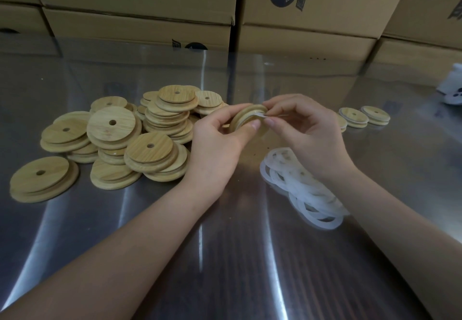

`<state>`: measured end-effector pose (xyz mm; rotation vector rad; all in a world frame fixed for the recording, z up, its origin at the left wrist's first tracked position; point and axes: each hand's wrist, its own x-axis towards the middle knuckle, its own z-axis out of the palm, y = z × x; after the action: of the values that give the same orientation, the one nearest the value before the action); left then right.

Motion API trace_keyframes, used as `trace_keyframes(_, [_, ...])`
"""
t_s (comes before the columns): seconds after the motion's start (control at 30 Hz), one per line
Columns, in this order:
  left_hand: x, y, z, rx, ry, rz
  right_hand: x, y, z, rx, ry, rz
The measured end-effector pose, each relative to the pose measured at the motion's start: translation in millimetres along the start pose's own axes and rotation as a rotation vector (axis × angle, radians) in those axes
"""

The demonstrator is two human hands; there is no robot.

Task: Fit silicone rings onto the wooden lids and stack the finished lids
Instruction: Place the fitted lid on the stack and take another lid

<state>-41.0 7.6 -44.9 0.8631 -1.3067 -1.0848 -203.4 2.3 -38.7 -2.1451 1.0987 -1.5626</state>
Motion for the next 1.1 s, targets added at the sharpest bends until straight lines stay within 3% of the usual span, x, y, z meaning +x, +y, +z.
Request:
trace_keyframes(0.83, [3.3, -1.5, -3.2, 0.170, -0.022, 0.152, 2.3, -7.6, 2.4, 0.018, 0.041, 0.106])
trace_keyframes(1.1, [3.7, -2.2, -4.2, 0.164, -0.027, 0.146, 4.4, -8.0, -2.6, -0.107, 0.047, 0.081])
